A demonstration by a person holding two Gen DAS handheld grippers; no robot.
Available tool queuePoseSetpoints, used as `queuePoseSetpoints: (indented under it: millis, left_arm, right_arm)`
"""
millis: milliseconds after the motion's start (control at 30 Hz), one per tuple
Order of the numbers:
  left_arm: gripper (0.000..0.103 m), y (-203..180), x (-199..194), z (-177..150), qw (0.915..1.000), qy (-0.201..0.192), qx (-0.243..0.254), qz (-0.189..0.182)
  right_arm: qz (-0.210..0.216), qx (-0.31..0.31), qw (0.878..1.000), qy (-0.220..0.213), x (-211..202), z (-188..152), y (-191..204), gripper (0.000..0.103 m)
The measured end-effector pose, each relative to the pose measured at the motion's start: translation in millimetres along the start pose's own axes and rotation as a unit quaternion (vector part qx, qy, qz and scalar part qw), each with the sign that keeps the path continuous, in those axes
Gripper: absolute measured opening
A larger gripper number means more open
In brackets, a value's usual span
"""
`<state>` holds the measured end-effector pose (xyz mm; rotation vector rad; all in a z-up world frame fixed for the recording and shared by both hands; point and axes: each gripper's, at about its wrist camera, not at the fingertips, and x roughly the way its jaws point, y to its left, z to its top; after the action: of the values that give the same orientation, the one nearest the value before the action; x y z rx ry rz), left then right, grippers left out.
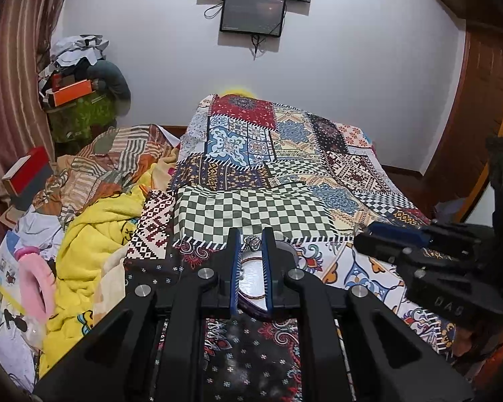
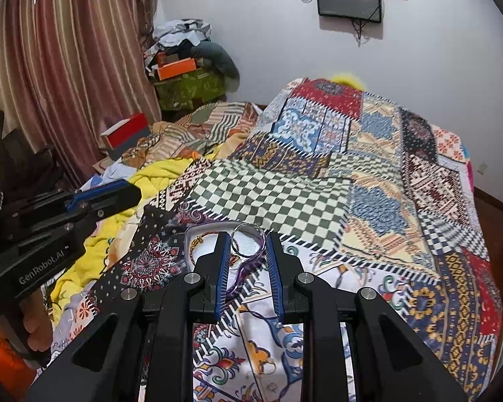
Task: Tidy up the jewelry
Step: 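Carry the silver ring with the right tool over the heart tin, then open the right tool to drop the ring into the tin, withdraw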
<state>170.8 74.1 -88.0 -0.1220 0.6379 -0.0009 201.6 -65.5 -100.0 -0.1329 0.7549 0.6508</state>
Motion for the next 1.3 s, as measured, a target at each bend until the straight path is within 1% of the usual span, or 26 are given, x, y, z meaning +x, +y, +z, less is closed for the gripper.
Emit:
queuePoseSetpoints:
  millis: [267,467,700,967,1300]
  left_arm:
    - [0.011,10.2,21.9,-10.7,0.9997,0.023,-0.003,-0.007]
    - [0.011,10.1,40.0,-16.2,0.9989,0.042,-0.004,-0.021]
    - [0.011,9.6,60.9,-19.6,0.9972,0.064,-0.004,-0.039]
    - [0.011,18.1,85.8,-26.2,0.9930,0.101,-0.017,-0.060]
    - [0.011,19.6,91.3,-27.1,0.9926,0.106,-0.017,-0.057]
  right_arm:
    - [0.017,-0.003,0.999,0.044,35.2,-9.8,7.9,0.019]
    - [0.021,-0.018,0.998,0.063,52.7,-14.8,17.0,0.019]
    - [0.018,-0.035,0.996,0.078,67.0,-16.8,22.4,0.019]
    - [0.017,-0.046,0.995,0.086,76.3,-16.5,25.8,0.020]
    - [0.014,-0.061,0.994,0.093,84.9,-20.2,29.0,0.020]
